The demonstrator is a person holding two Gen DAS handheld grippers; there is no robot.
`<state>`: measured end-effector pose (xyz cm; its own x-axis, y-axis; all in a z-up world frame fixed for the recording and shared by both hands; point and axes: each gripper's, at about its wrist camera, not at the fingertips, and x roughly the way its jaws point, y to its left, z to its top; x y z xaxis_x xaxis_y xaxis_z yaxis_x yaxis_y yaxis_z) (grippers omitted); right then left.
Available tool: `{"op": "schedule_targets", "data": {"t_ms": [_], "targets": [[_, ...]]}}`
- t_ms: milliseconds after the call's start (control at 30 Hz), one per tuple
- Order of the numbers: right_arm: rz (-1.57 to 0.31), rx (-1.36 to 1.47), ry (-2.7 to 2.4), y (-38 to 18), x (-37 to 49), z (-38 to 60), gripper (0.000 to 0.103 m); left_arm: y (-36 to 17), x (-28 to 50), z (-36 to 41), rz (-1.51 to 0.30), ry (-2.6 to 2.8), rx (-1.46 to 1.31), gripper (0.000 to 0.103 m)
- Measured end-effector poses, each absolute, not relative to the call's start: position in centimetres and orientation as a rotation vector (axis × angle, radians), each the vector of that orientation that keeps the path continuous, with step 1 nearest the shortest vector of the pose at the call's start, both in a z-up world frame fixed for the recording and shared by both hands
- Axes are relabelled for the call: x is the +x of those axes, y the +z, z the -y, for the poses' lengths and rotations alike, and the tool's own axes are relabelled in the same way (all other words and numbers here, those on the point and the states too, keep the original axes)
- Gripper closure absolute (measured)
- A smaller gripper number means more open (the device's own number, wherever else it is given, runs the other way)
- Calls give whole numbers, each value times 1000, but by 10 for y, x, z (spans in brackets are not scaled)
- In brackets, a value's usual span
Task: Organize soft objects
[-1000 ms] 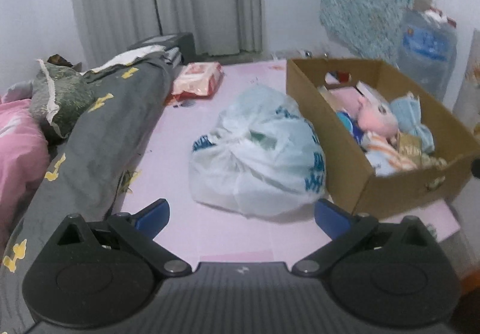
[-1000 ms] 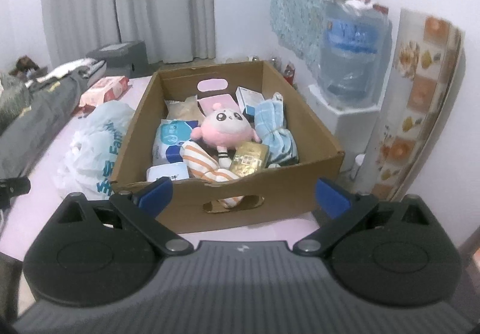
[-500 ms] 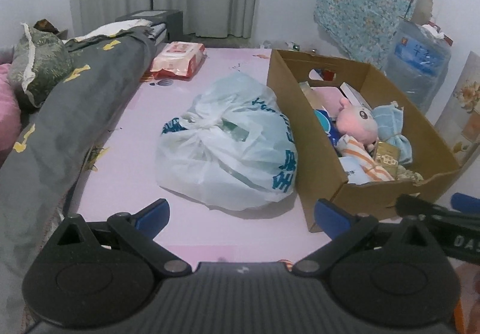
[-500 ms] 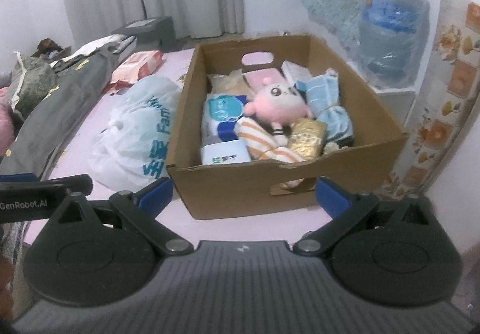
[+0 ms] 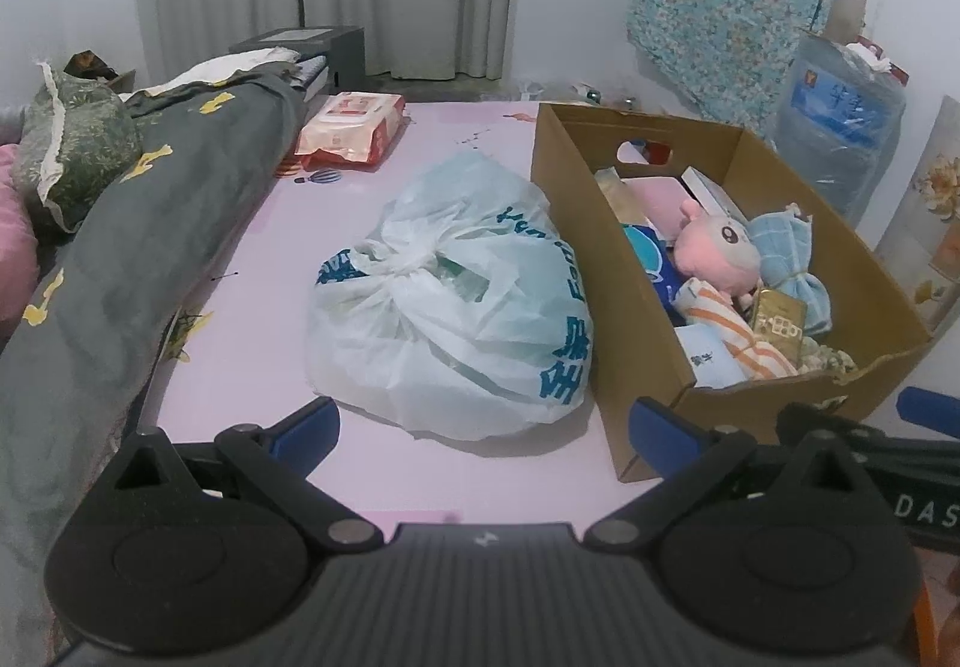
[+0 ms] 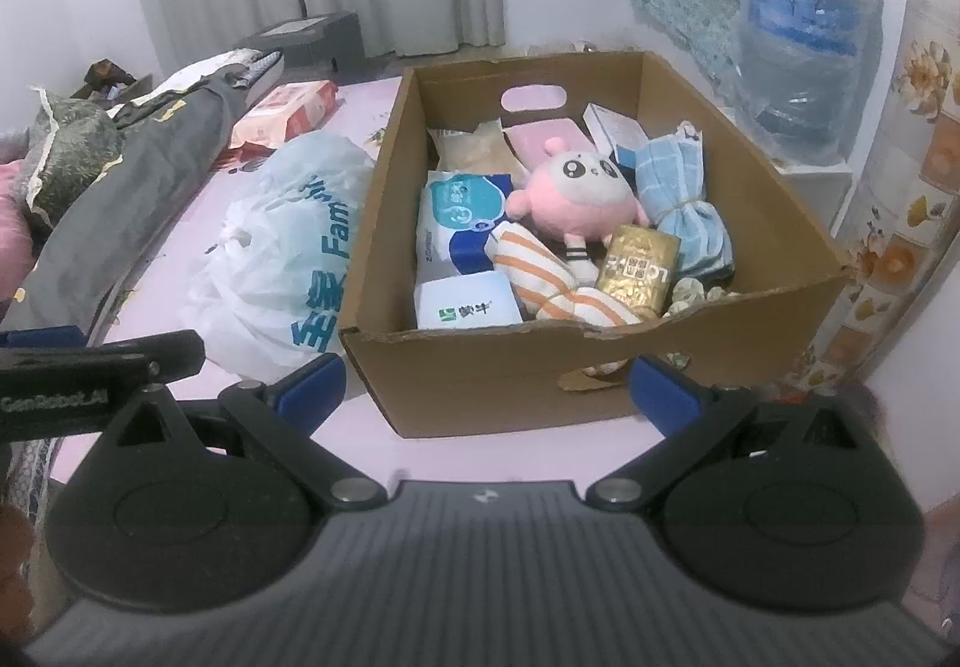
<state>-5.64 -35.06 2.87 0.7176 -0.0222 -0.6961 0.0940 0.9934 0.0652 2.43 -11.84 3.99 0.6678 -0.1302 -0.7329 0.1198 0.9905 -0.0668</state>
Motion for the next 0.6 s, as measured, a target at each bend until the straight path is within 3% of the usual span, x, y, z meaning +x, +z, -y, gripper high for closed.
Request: {"op": "schedule_targets", "data": {"t_ms": [600], "targets": [[-768, 89, -84, 30, -54, 353, 1, 36, 27, 124, -829, -144, 8, 0]]}}
